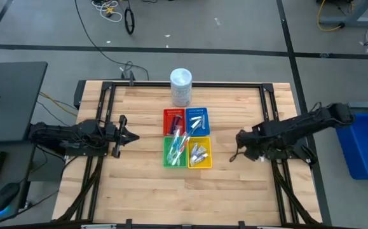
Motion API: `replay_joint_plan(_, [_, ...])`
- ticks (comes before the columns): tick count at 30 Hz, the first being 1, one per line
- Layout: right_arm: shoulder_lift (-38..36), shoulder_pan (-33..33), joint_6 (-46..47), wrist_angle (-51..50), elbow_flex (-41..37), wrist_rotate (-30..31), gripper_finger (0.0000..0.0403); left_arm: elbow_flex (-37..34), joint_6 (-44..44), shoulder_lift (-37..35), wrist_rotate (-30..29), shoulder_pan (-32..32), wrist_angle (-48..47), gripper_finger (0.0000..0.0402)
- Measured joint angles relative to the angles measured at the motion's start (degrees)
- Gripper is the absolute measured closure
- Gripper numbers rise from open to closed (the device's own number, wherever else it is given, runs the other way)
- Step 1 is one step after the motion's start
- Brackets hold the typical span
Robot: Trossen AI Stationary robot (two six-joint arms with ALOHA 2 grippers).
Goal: Pick & Place Travel size toiletries
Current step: Put the white toothpaste into the yellow bin
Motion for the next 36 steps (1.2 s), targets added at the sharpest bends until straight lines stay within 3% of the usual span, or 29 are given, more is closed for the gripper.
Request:
replay_joint_plan(8, [1.1,-4.3,14.6,1.3,6.0,0.1,0.0231,0.0,0.0,0.0,0.0,0.0,-0.1,0.0374])
replay_joint_plan(15, [1.2,-5.3,23.9,1.0,6.2,0.1,0.0241,0.0,0.0,0.0,0.0,0.0,0.0,0.0374])
replay_joint_plan(22, [1.7,-6.5,24.9,1.3,6.8,3.8,0.0255,0.0,0.0,0.0,0.0,0.0,0.0,0.0374])
replay_joint_plan(27, [3.0,-9.4,25.8,1.8,13.1,4.6,0.0264,0.0,0.0,0.0,0.0,0.0,0.0,0.0374])
replay_joint_plan(36, [8.4,-9.3,59.6,-1.3,19.2,4.6,0.0271,0.0,0.0,0.0,0.0,0.0,0.0,0.0374])
